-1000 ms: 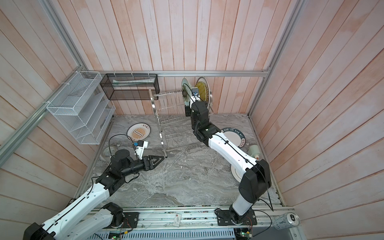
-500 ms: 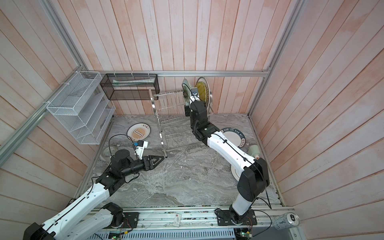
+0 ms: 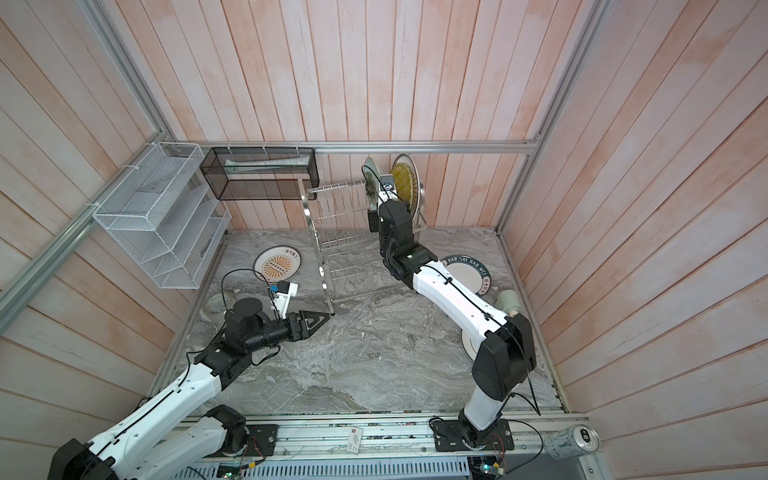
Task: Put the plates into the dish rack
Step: 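Lower the green plate into the rack slot next to the bamboo tray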
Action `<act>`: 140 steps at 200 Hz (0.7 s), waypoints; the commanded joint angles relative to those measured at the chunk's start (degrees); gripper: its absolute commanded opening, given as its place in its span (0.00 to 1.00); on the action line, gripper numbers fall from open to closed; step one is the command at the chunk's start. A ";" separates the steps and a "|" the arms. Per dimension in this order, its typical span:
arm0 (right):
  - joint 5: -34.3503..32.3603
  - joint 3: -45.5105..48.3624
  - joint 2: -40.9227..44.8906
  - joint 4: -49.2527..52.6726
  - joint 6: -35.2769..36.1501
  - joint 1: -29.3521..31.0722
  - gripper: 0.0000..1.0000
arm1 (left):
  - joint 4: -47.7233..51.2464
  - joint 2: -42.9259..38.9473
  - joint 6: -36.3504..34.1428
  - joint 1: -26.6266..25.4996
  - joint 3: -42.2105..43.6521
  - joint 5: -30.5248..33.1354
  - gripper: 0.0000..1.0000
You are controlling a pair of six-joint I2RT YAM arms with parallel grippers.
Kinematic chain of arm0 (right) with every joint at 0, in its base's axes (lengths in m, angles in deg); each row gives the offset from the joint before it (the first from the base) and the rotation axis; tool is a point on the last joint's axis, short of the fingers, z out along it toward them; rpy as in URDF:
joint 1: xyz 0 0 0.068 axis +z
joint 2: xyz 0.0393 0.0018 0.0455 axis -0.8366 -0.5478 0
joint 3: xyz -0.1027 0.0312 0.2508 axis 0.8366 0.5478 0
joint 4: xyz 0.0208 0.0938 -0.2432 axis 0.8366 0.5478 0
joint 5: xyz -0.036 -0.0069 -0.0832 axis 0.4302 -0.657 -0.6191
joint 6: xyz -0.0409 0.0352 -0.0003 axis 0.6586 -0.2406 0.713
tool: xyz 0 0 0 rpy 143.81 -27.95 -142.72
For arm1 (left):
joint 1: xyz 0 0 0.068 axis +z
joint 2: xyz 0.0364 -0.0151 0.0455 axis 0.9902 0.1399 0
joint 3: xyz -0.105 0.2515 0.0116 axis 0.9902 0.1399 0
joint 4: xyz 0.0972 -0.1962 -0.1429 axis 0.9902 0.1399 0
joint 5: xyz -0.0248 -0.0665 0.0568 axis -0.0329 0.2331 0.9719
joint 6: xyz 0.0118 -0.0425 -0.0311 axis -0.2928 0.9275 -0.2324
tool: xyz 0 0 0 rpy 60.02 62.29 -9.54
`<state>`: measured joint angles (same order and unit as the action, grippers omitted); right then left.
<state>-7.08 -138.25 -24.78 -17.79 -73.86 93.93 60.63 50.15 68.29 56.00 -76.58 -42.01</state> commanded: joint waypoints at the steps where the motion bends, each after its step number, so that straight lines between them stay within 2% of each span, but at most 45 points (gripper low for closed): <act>1: -0.40 -3.46 0.57 -4.74 -0.33 0.30 0.10 | -0.68 -0.06 -0.21 -0.24 0.29 -0.95 0.77; 80: 0.14 -3.68 1.14 -4.38 0.15 0.39 0.29 | -0.85 0.94 -0.38 -0.17 -0.41 -1.37 0.78; 140: 0.13 -3.37 1.99 -4.71 0.60 0.38 0.33 | -0.85 1.52 -0.47 -0.22 -0.95 -1.56 0.78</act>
<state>-7.08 -140.41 -24.49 -21.05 -73.86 93.93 60.63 51.39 68.29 56.00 -76.58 -42.45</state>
